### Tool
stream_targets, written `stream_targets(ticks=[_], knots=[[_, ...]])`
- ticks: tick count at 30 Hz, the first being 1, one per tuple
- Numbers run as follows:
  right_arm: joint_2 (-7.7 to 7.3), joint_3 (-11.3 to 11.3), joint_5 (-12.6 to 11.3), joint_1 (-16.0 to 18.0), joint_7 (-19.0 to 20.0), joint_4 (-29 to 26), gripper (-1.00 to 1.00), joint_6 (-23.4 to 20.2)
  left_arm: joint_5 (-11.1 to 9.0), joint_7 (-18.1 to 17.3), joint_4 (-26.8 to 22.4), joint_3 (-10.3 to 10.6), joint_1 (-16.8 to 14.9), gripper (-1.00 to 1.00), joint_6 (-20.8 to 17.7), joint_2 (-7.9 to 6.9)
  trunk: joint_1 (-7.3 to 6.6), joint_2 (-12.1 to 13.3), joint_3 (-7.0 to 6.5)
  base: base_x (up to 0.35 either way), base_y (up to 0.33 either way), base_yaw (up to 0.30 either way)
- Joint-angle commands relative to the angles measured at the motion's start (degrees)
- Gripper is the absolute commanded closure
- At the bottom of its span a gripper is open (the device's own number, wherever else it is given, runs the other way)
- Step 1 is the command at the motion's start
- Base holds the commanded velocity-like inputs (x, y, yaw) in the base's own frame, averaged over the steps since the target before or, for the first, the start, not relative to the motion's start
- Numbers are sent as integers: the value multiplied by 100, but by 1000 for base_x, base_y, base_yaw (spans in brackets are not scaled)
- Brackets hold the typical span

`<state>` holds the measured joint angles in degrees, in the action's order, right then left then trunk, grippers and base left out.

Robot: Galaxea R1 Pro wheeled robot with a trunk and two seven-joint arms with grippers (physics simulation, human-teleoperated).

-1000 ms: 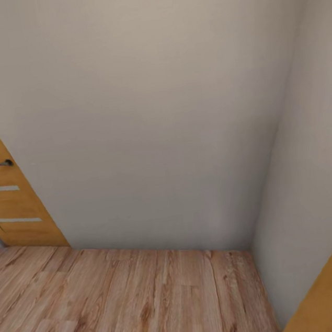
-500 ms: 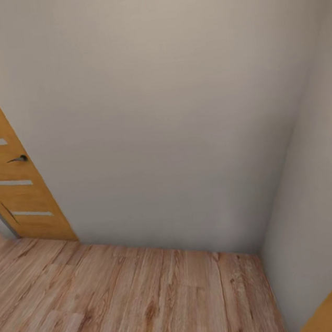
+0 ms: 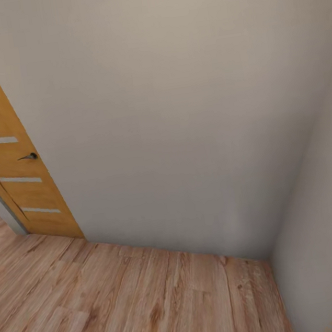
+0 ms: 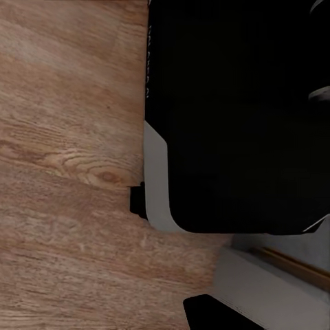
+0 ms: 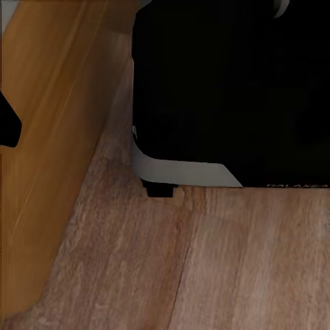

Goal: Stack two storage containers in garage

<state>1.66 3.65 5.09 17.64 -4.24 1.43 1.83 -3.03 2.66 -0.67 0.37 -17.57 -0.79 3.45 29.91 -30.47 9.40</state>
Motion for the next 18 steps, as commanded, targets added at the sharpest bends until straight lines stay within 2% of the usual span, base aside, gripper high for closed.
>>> stream_targets(ticks=[1,11,14,18], knots=[[1,39,54,9,-24,15,-100,19,-31,16,-3,7,-2,-100,-9,1,5,-8,9,314,0,2],[1,40,54,8,-24,15,-100,19,-35,18,-3,7,-2,-100,-9,-3,5,-8,9,331,0,0],[1,39,60,9,-28,15,-100,22,-45,28,-9,7,-3,-100,-2,-1,5,-8,9,157,0,50],[1,39,66,9,-32,15,-100,27,-43,32,-12,7,-4,-100,-1,5,5,-8,9,44,0,195]])
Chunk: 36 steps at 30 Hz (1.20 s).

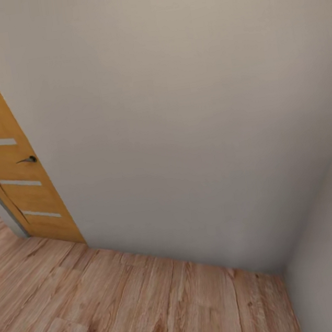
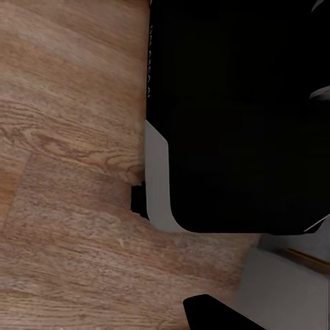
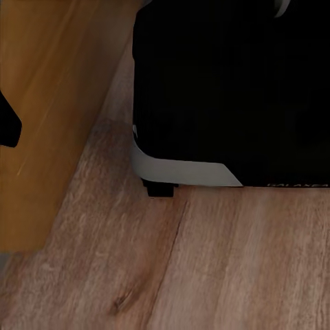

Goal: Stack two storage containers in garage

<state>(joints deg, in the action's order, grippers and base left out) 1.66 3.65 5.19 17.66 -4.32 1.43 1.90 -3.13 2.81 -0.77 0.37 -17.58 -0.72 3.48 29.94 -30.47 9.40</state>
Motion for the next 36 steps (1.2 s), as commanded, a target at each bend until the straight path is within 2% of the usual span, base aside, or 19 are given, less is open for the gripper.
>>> stream_targets(ticks=[1,23,27,36], knots=[[1,39,58,8,-24,15,-100,20,-32,15,-2,7,-2,-100,-7,3,2,-9,10,14,0,238],[1,41,52,7,-25,15,-100,21,-24,9,3,7,-2,-100,11,4,2,-9,10,1,0,254],[-1,40,52,8,-19,16,-100,14,-22,4,9,7,-1,-100,6,4,2,-9,10,67,0,70],[1,40,52,7,-22,15,-100,12,-21,-3,15,15,0,-100,2,-5,2,-9,10,305,0,7]])
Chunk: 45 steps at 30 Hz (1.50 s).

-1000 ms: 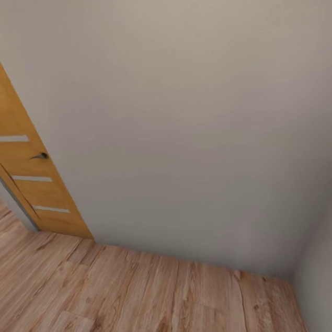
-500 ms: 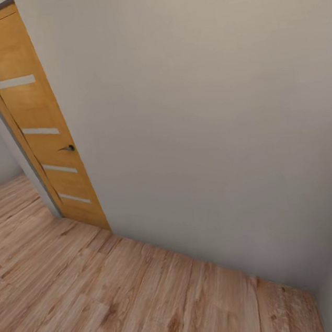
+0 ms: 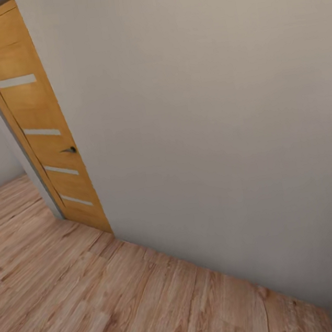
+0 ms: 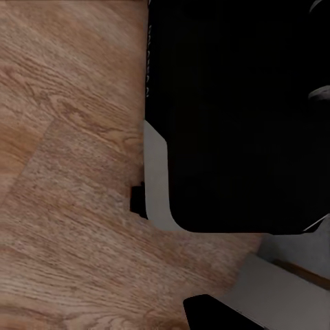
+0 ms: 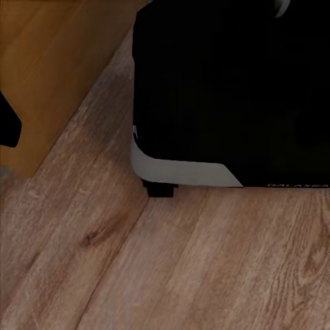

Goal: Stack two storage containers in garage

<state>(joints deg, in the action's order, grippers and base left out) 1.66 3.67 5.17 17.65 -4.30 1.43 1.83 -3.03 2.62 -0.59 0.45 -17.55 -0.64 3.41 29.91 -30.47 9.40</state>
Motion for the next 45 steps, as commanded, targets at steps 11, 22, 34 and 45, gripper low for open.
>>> stream_targets(ticks=[11,22,34,45], knots=[[1,38,55,8,-27,15,-100,26,-31,23,-7,7,-5,-100,-3,5,5,-8,9,290,0,27],[1,38,57,9,-27,15,-100,28,-31,28,-11,6,-5,-100,2,10,5,-8,9,15,0,242],[1,38,56,8,-27,15,-100,28,-31,28,-11,4,-3,-100,2,10,5,-8,9,0,0,254],[1,38,59,6,-27,15,-100,28,-31,28,-11,6,-3,-100,2,10,5,-8,9,0,0,250]])
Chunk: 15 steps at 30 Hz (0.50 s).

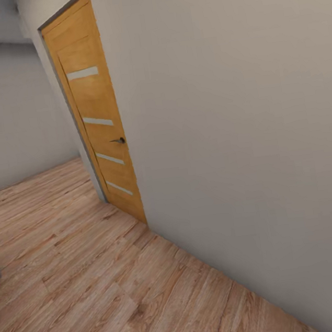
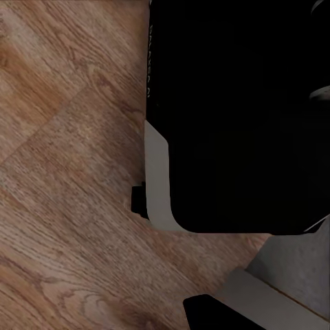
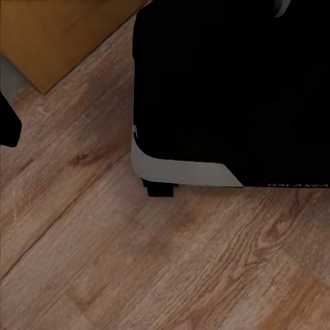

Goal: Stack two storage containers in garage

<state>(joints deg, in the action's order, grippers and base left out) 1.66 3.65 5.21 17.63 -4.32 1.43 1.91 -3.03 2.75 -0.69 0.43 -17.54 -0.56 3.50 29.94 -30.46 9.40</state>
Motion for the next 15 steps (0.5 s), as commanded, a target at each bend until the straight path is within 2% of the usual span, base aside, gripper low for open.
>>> stream_targets(ticks=[1,6,15], knots=[[1,39,55,8,-24,15,-100,20,-31,16,-1,6,-5,-100,-6,2,2,-9,10,0,0,209],[1,39,55,9,-25,15,-100,20,-31,16,-1,9,-4,-100,-6,2,2,-9,10,0,0,127],[-5,39,59,12,-21,15,-100,20,-31,16,0,8,-4,-100,-6,2,2,-9,10,0,0,17]])
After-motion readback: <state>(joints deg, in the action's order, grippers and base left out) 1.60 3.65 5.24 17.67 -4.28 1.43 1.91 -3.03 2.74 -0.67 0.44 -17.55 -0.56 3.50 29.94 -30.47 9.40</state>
